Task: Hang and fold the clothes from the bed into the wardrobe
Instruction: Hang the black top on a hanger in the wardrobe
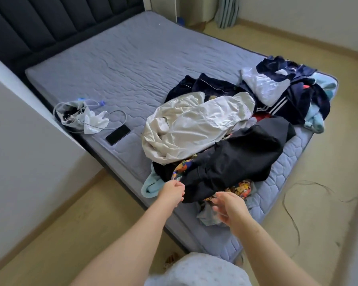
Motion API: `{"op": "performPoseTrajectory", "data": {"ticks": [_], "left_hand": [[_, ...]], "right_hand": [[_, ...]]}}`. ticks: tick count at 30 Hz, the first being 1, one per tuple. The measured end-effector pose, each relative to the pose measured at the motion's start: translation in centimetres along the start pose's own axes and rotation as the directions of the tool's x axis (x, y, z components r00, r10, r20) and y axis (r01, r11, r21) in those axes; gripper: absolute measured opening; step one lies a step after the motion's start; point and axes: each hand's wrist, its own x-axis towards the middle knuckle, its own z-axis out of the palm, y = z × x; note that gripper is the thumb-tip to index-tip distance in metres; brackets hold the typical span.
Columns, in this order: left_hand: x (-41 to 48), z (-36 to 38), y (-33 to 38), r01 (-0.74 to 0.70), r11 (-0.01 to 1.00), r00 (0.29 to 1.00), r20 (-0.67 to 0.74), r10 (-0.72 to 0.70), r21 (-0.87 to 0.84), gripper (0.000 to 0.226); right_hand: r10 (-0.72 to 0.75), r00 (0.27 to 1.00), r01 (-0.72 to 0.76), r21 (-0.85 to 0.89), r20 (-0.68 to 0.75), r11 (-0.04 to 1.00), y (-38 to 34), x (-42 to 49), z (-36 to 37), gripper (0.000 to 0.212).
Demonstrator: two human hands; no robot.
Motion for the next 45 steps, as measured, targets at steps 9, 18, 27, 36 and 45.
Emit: {"op": "performPoseTrajectory", "data": {"ticks": [9, 18, 27, 36, 45], "left_hand": [[9.0, 7.8, 2.6, 0.004, 0.903, 0.988, -0.140, 0.062, 0.430, 0.040], [11.6, 12.0, 2.3, 0.205, 0.724, 0.976, -0.188, -0.105, 0.659, 0.092], [11.0, 11.8, 2.5, 0.173, 0.857, 0.972, -0.224, -0.069, 0.486, 0.032], [3.9, 8.6, 2.4, -0.178, 0.984, 0.973, -0.153, 0.175, -0.004, 0.029], [-6.7, 1.3, 6.7, -0.363, 0.889, 0.915, 0.074, 0.396, -0.279, 0.027]], "right_hand": [[0.106, 0.989, -0.073, -0.279, 0.104, 0.957, -7.0, 9.9, -4.5, 0.016], [0.170, 0.969, -0.065, -0.480, 0.178, 0.875, -10.6, 16.1, -5.5, 0.011], [0.206, 0.964, -0.089, -0.525, 0.169, 0.847, -9.9, 15.7, -6.6, 0.013], [0.032, 0.973, 0.082, -0.468, 0.230, 0.880, -10.7, 9.8, -3.3, 0.019], [0.078, 0.974, -0.015, -0.284, 0.211, 0.959, -12.8, 2.8, 0.2, 0.067]]}}
